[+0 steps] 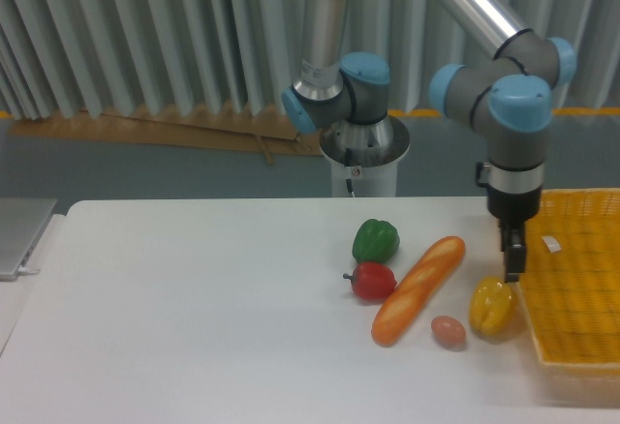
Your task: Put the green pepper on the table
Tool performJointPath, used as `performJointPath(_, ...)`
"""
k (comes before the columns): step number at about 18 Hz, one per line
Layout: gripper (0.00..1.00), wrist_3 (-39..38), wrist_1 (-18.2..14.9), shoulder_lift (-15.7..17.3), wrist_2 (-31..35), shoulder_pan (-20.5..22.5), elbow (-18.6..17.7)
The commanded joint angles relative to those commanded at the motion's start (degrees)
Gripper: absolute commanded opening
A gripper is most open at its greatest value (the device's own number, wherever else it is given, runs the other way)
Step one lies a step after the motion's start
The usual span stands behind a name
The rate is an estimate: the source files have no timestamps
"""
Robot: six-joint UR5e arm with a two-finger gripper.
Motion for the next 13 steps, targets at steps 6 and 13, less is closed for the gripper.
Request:
performJointPath(6, 0.69, -12.7, 0.4, 0.8, 2.8, -6.5, -2.5)
performJointPath(13, 0.69, -25.8, 0.5, -0.8, 3.1, -14.0, -2.4)
